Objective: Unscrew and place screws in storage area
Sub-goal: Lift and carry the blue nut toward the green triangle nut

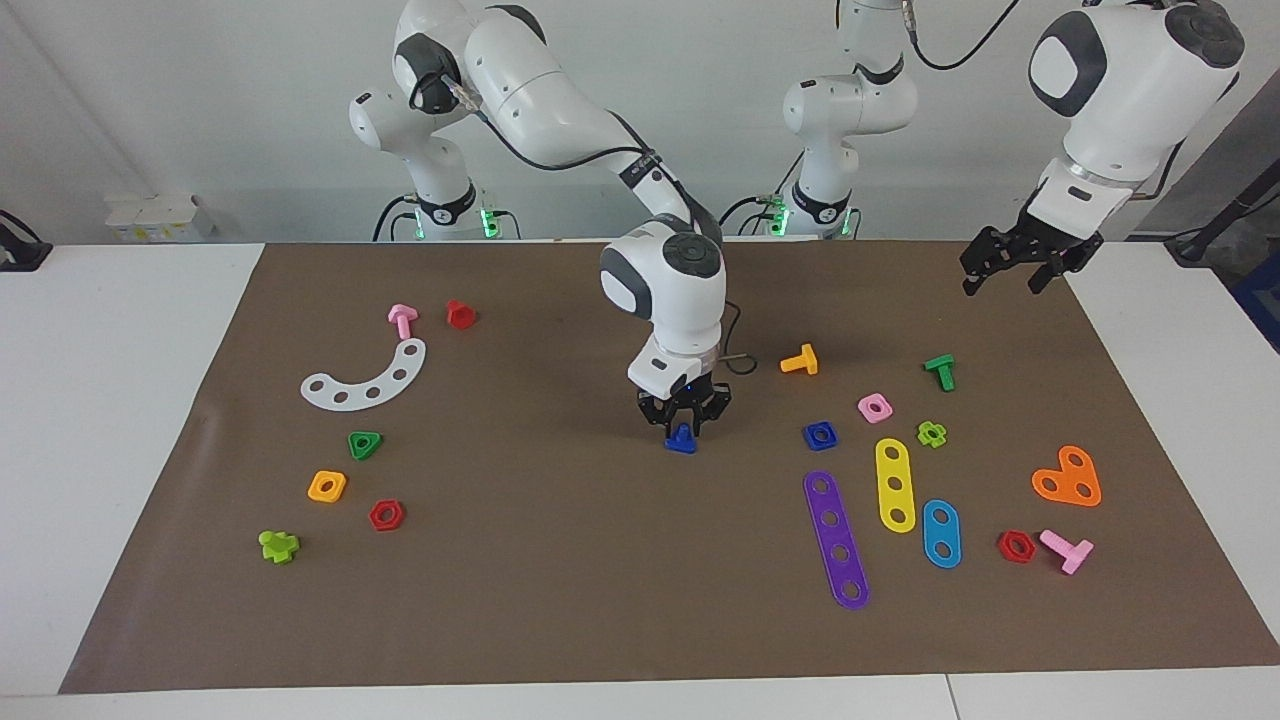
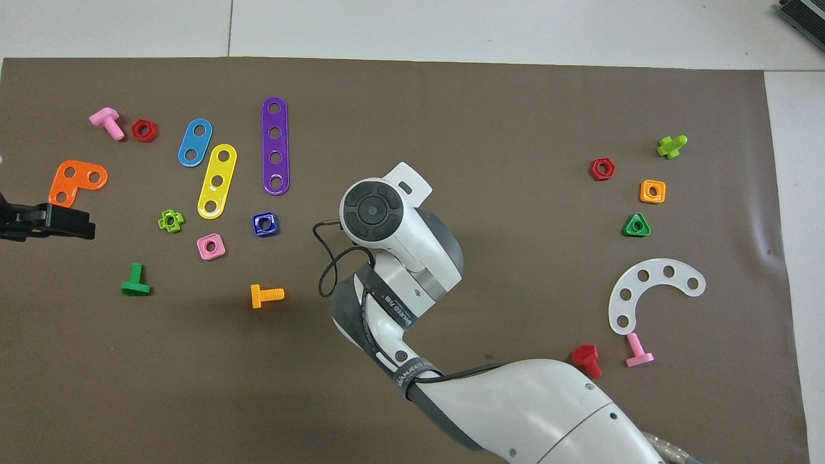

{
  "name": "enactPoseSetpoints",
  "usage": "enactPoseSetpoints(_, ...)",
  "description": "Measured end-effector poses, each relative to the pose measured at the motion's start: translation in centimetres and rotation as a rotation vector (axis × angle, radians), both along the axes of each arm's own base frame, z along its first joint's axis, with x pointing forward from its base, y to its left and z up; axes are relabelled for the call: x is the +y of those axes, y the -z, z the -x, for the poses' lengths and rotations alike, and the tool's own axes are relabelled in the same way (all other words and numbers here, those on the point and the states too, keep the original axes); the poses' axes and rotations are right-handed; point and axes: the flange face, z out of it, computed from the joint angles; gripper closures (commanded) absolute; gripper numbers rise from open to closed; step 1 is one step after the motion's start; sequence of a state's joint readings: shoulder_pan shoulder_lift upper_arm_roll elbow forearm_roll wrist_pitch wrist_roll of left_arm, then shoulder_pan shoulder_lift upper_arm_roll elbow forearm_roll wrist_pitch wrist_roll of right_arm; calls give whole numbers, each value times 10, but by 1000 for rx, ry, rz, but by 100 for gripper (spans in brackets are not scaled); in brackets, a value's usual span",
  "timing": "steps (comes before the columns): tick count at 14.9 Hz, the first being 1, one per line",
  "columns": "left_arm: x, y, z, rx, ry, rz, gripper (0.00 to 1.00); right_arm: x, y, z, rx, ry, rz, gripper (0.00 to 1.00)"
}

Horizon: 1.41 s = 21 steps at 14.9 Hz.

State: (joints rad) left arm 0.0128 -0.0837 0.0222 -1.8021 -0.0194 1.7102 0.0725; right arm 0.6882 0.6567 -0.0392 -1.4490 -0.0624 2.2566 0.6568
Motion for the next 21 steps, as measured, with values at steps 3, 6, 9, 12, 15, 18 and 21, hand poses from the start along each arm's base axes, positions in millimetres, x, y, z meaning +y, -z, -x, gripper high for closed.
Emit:
enactPoseSetpoints(3,0,0,0,0,0,-1,0,-1,3,1,2,-16,9,55)
enactPoseSetpoints(6,1,1,0,1,-1,-1,0,-2,6,2,3,-21,16,72)
enactPoseSetpoints(9,1,2,2,4,-1,-1,0,-2,6,2,2,-22,18,100)
enactPoseSetpoints(12,0,0,3,0,0,-1,0,-2,5,2,-1,-24,17,100)
enactPoseSetpoints(15,3,0,3,-1,-6,-1,0,1,-11,-2,-23,-20,0,100)
enactPoseSetpoints(18,10,0,4,-1,-19,0,0,-24,-60,-14,-56,26,-13,100)
enactPoseSetpoints(21,10,0,4,-1,-19,0,0,-108,-125,-31,-74,87,-14,100)
